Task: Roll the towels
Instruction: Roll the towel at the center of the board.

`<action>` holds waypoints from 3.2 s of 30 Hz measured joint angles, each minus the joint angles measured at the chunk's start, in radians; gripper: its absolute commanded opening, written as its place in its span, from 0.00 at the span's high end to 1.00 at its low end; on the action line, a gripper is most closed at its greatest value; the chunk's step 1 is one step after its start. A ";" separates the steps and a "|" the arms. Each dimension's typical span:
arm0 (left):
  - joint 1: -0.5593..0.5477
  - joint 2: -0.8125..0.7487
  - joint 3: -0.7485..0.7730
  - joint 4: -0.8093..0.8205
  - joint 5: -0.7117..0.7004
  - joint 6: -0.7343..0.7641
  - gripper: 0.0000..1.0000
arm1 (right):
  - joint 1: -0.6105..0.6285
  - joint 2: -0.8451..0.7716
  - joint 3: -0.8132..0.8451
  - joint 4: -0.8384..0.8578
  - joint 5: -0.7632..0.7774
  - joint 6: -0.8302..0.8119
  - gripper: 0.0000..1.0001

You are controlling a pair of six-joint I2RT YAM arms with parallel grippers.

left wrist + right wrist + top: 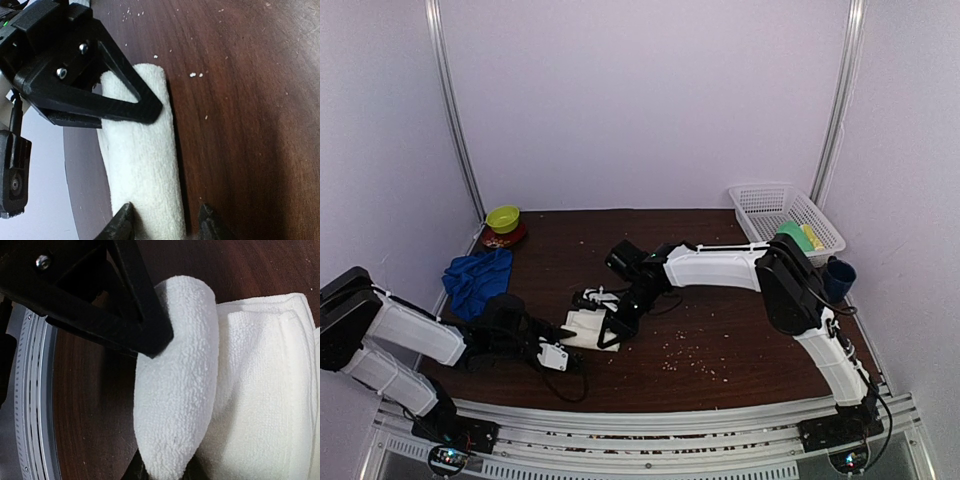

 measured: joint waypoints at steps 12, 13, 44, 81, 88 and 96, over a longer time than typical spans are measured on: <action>-0.017 0.060 0.003 0.066 -0.072 -0.012 0.75 | -0.006 0.004 0.000 -0.010 -0.030 -0.006 0.81; -0.017 0.066 0.006 0.068 -0.076 -0.014 0.74 | -0.007 0.004 0.000 -0.010 -0.031 -0.008 0.81; -0.033 0.097 0.108 -0.081 -0.129 -0.114 1.00 | -0.028 -0.089 -0.099 -0.027 0.040 -0.026 0.50; 0.163 0.579 1.017 -1.215 0.291 -0.259 1.00 | 0.224 -0.462 -1.096 1.291 0.958 -0.579 0.31; 0.186 0.640 1.093 -1.315 0.356 -0.259 1.00 | 0.246 -0.344 -0.968 1.336 1.087 -0.658 0.31; 0.188 0.655 1.114 -1.343 0.364 -0.258 1.00 | 0.246 -0.238 -0.806 1.287 1.160 -0.677 0.38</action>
